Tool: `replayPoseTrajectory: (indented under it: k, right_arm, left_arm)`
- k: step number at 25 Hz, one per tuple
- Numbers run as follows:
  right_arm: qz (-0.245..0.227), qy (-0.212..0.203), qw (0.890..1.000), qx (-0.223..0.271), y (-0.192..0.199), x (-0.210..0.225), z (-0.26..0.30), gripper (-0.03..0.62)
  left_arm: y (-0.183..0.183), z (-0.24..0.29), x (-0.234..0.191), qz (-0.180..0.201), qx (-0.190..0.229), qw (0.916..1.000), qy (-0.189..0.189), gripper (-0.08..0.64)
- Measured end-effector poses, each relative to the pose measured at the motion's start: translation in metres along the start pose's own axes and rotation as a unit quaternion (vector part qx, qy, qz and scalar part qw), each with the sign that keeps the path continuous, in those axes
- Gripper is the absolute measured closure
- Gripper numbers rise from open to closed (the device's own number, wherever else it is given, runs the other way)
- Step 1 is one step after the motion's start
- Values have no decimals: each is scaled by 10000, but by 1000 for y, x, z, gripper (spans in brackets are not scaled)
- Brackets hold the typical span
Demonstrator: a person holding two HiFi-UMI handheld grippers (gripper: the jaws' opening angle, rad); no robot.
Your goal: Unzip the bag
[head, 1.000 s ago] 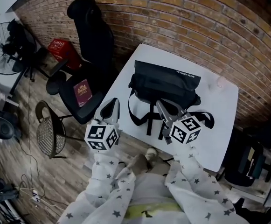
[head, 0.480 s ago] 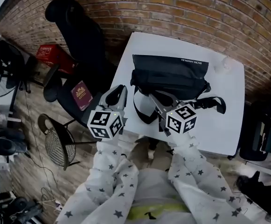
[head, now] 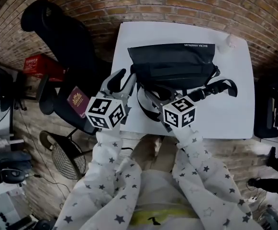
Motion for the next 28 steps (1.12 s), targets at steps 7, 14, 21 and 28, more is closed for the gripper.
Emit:
replayPoseTrajectory:
  k: [7, 14, 21, 28]
  right_arm:
    - [-99, 173, 9998, -84, 10, -2, 9, 449]
    - [-434, 553, 9975, -115, 14, -6, 18, 455]
    - [-827, 961, 9918, -187, 18, -2, 21, 520]
    - [-1023, 1045, 9889, -265, 19, -4, 22, 560]
  left_arm:
    - [0, 22, -3, 101, -40, 9990, 432, 375]
    - [3, 42, -6, 113, -133, 9976, 675, 350]
    - [8, 55, -4, 92, -176, 9971, 739, 350]
    - [9, 58, -4, -5, -160, 9972, 724, 350]
Point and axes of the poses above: the fingertips, and each gripper's own axes: z forward along the fingers, x to its right, y out of its underside, the point moved 10 cm from there along -z, backward along the fingers, and after that the axes turned 4 degrees about x, right-handed, at the moved point
